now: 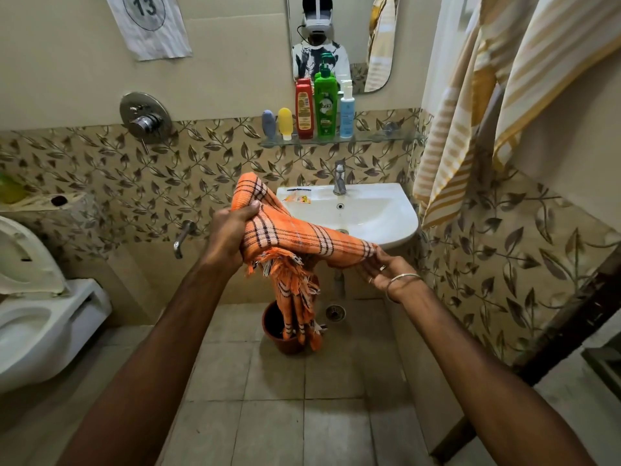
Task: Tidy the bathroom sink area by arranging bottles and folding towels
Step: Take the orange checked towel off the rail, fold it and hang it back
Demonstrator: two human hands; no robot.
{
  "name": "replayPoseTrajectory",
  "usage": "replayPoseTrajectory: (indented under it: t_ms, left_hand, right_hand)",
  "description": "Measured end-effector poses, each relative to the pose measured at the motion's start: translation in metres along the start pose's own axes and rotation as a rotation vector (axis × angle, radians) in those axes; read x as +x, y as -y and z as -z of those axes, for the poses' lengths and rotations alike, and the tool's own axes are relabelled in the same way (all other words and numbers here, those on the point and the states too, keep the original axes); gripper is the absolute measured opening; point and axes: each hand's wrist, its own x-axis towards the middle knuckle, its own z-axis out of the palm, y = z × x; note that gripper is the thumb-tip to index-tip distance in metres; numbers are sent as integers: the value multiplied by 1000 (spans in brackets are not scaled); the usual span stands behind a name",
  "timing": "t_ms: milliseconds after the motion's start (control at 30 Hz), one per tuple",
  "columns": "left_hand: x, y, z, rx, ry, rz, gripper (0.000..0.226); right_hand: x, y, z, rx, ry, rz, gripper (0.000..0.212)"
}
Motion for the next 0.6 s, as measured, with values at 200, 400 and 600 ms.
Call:
replayPoseTrajectory:
  t_ms: [200, 400, 600]
  left_hand:
    - [4, 7, 2, -40, -16, 33, 22]
    - [3, 4, -2, 11, 16, 20, 28]
    - [-1, -13, -5, 262, 194, -75, 38]
  right_hand:
    - [5, 7, 7, -38, -61, 36, 27]
    - [4, -6, 16, -491, -96, 129, 17]
    - [-9, 8, 5, -901, -27, 422, 19]
